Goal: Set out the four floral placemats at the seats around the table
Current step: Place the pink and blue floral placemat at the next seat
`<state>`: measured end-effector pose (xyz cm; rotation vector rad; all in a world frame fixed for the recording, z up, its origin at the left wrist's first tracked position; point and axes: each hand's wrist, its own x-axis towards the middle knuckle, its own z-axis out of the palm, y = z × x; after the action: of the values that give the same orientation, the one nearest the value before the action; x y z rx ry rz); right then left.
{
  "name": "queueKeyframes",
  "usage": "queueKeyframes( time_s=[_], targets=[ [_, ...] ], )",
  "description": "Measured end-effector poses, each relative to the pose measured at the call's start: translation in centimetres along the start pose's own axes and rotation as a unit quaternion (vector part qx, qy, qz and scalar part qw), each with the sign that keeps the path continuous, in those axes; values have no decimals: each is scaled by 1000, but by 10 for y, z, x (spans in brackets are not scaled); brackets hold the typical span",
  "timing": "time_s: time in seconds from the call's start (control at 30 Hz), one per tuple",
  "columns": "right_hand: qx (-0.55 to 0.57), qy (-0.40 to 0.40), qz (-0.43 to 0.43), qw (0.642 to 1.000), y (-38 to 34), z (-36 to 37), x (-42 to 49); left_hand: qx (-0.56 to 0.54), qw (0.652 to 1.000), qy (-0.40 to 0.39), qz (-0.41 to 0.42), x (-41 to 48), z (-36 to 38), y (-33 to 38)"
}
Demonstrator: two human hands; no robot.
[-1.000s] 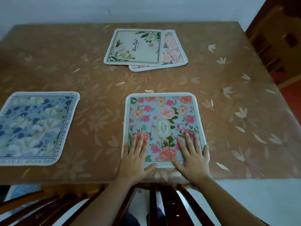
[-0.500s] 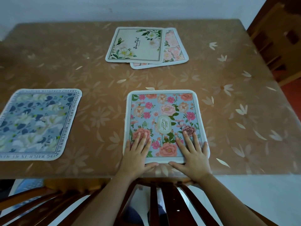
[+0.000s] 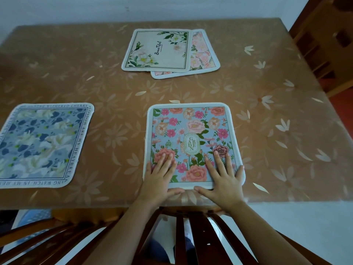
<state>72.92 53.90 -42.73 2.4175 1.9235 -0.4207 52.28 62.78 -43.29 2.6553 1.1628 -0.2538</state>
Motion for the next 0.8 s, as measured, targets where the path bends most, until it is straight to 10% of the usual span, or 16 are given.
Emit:
queueKeyframes(
  time_s=[0.6,0.8],
  targets=[
    [12,7,-12,1000,-3,-9,-1,-94,994,47,29,-2,-14,-7],
    [50,73,-55,995,-39,-40,-5,-93,980,173,28,-25,-50,-3]
  ],
)
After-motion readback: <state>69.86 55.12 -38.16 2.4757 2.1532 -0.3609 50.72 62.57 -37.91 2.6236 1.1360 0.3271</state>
